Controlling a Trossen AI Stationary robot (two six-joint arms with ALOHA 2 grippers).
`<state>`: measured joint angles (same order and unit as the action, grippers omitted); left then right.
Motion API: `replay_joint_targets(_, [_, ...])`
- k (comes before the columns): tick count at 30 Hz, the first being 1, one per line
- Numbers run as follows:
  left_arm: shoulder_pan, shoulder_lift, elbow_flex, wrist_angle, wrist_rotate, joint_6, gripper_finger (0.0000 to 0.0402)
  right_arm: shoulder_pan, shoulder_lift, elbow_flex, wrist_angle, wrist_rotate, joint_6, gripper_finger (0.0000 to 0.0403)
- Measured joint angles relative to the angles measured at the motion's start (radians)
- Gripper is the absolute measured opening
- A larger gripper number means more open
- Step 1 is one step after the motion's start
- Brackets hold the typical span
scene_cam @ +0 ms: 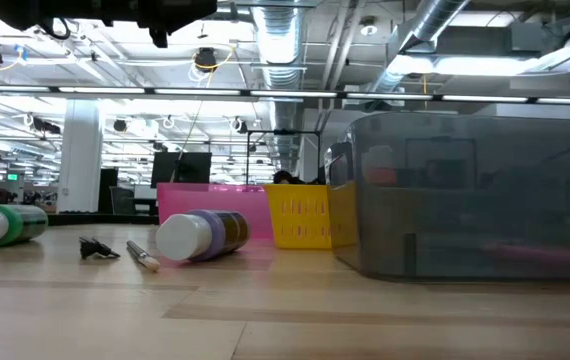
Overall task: Pick & Place Paint Supplies
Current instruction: Put the bottom eyeshadow brush into the red bin
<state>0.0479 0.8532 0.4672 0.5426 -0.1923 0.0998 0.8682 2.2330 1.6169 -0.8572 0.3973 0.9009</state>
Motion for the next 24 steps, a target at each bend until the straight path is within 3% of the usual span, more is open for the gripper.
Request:
replay_joint_targets(10, [0.000, 0.000, 0.000, 0.000, 0.001, 0.000, 0.0095, -0.005, 0.002, 0.000, 0.008, -0.031, -0.003, 0.0008])
replay_joint_targets(24, [0.000, 0.000, 0.000, 0.001, 0.035, 0.000, 0.0095, -0.006, -0.037, -0.011, -0.003, -0.008, 0.089, 0.0001])
